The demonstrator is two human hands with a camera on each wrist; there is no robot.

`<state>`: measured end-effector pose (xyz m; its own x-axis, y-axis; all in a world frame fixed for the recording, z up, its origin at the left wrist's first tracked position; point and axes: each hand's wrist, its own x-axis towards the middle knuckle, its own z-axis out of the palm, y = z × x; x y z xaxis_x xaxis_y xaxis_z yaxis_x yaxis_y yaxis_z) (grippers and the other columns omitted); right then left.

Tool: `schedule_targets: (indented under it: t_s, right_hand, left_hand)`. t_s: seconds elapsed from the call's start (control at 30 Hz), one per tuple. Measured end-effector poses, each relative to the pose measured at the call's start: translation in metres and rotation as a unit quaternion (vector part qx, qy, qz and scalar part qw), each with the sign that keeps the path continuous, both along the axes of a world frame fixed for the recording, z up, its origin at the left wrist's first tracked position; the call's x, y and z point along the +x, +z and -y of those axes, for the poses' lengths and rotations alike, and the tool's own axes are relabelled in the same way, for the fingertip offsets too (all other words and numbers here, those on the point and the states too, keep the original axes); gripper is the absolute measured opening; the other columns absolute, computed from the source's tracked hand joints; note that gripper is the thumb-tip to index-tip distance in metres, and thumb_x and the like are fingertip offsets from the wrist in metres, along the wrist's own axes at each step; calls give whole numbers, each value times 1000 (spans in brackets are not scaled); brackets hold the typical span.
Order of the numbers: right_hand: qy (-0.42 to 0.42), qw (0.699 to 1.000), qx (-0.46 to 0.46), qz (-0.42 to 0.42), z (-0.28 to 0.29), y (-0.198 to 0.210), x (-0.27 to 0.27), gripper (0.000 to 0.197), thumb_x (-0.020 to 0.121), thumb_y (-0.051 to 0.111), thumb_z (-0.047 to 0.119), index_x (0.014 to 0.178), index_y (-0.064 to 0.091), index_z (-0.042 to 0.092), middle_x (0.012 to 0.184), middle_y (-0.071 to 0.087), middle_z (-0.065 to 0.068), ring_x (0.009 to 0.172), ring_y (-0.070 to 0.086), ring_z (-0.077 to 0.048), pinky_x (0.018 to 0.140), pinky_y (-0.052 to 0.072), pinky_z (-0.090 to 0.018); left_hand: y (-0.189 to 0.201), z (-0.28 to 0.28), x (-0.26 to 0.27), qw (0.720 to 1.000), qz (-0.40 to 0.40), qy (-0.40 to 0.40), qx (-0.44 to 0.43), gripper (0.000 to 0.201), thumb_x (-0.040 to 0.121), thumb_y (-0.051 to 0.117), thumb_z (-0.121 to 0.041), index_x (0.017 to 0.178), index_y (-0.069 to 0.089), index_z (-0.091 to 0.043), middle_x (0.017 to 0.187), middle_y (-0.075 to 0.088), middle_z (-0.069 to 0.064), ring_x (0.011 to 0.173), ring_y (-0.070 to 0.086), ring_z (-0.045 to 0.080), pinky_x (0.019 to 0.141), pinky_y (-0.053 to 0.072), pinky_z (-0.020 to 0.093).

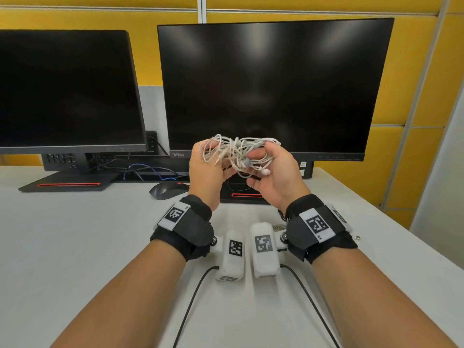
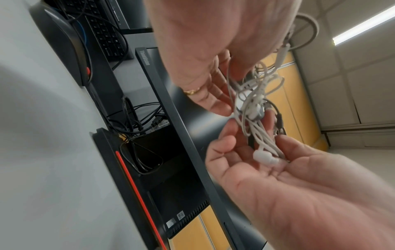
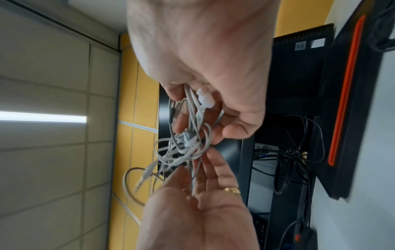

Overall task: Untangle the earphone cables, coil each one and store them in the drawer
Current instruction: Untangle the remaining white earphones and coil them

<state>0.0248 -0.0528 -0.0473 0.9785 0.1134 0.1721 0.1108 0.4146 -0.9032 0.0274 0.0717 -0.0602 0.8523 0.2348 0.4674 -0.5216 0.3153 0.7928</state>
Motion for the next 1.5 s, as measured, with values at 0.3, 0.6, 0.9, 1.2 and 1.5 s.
schedule_targets:
  t_s: [0.3, 0.6, 0.9, 1.2, 1.5]
  right_hand:
    - [-1, 999, -38, 4, -7, -1, -5, 53, 100, 30, 46, 106, 73, 15, 92, 71, -6, 89, 57, -22, 79, 40, -38]
    - [14, 995, -92, 21, -4, -4, -1, 73, 89, 27, 75, 122, 65, 22, 105, 64, -5, 96, 57, -23, 91, 42, -43]
    - [-25, 999, -23, 15, 2, 0, -1, 32, 96, 53, 38, 85, 68, 12, 89, 72, -6, 83, 64, -18, 81, 48, -38]
    - [-31, 998, -36, 40, 2, 0, 0, 31, 87, 70, 36, 107, 59, 14, 107, 69, -6, 95, 69, -22, 76, 59, -36]
    - [4, 995, -61, 79, -4, -4, -1, 16, 96, 59, 20, 110, 64, 13, 77, 59, -2, 63, 55, -10, 55, 48, -23]
  left_hand:
    - [3, 5, -7, 997, -58, -42, 31, 44, 104, 27, -39, 99, 62, -13, 92, 71, 9, 86, 63, 22, 83, 50, 37]
    - [3, 2, -9, 999, 5, -46, 25, 17, 98, 48, -22, 89, 59, -12, 100, 65, 17, 92, 62, 23, 82, 50, 36]
    - [4, -4, -5, 998, 5, 13, -59, 22, 104, 38, -28, 102, 53, -12, 90, 68, 7, 76, 66, 17, 63, 54, 29]
    - [10, -10, -10, 985, 19, -49, -167, 48, 106, 26, -33, 140, 31, 1, 104, 69, 20, 94, 71, 31, 79, 58, 38]
    - [12, -5, -14, 994, 48, -86, -51, 43, 104, 20, -40, 90, 51, -14, 98, 72, 12, 81, 68, 21, 69, 54, 31]
